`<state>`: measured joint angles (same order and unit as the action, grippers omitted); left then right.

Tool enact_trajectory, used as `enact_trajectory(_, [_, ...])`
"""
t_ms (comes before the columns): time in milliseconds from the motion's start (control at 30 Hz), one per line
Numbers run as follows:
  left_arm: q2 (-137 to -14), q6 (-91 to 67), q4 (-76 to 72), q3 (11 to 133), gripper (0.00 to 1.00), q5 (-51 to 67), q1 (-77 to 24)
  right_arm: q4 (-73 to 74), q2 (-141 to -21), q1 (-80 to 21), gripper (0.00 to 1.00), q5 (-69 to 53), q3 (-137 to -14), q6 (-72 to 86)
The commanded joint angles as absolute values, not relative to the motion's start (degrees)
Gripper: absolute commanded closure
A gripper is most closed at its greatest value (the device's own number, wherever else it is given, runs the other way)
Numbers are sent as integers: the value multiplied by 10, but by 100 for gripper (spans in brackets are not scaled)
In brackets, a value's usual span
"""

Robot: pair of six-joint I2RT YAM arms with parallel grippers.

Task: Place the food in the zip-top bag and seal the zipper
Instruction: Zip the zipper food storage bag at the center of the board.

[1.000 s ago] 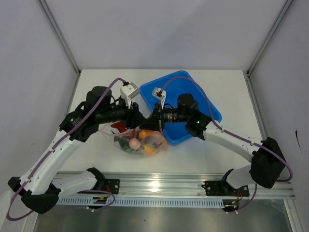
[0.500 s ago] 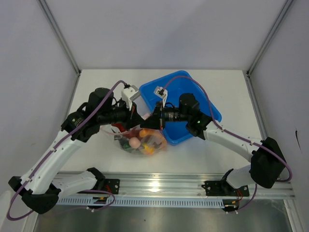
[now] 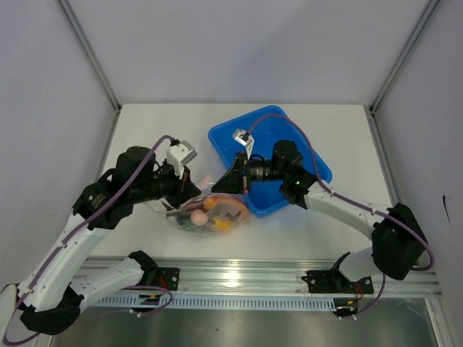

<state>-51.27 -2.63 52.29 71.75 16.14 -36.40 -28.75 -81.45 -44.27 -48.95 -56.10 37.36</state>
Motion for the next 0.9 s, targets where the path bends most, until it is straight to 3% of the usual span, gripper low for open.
enact_trajectory(0, [-496, -2, 582, 720, 99, 155, -361, -298, -843, -432, 91, -581, -617, 381])
enact_trajectory(33, [-498, 10, 591, 735, 99, 157, -360, -263, -862, -432, 81, -603, -636, 355])
enact_trajectory(67, [-501, 19, 598, 743, 99, 159, -360, -221, -868, -435, 63, -628, -681, 330])
enact_trajectory(167, [-519, 39, 626, 772, 99, 163, -360, -27, -878, -453, 46, -636, -760, 177])
enact_trajectory(233, [-520, 49, 632, 780, 99, 164, -361, 100, -887, -465, 42, -629, -799, 114])
enact_trajectory(500, [-517, 52, 632, 786, 100, 176, -361, 234, -958, -494, 47, -617, -909, 26])
enact_trajectory(867, [-516, 44, 628, 783, 99, 188, -361, 252, -1004, -518, 67, -588, -954, 16])
